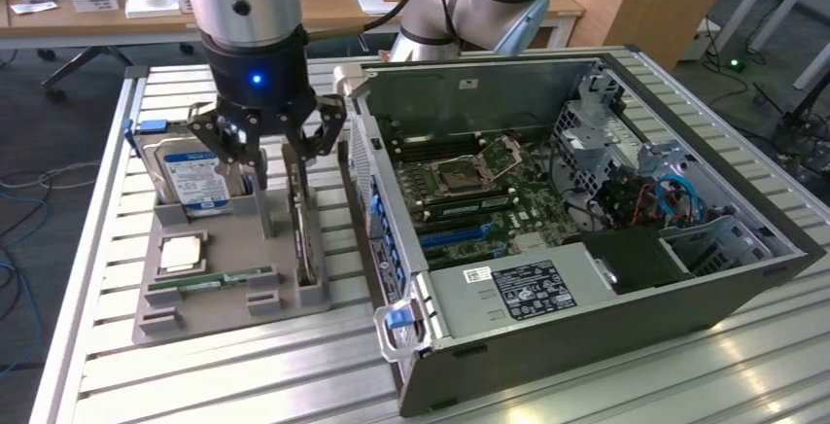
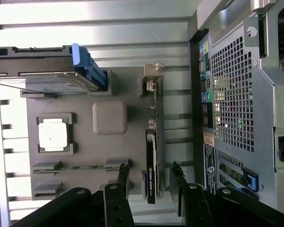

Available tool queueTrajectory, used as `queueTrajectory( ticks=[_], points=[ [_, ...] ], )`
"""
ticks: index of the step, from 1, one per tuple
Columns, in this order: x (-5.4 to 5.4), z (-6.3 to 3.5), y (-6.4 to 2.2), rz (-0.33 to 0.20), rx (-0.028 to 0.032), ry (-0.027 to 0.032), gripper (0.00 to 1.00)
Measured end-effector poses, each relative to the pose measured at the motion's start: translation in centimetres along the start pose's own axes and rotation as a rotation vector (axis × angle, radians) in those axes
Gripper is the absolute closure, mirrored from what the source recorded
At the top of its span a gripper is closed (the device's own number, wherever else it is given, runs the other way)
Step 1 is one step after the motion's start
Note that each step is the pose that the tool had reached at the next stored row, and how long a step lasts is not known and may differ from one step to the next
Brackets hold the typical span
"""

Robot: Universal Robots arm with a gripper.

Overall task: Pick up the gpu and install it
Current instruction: 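Pick up the gpu and move the gpu toward the slot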

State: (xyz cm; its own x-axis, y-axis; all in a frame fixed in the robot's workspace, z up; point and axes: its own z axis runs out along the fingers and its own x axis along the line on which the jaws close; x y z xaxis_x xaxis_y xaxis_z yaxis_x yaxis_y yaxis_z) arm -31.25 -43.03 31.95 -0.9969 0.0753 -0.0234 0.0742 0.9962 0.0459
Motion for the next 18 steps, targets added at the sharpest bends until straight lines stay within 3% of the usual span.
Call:
queueTrajectory(
  ticks=[9,18],
  points=[
    [0.0,1.37,-0.06,0.000,0.0001,0.0001,0.53],
    [0.0,2.03,-0.09,0.000,0.0003,0.0003,0.53]
  ],
)
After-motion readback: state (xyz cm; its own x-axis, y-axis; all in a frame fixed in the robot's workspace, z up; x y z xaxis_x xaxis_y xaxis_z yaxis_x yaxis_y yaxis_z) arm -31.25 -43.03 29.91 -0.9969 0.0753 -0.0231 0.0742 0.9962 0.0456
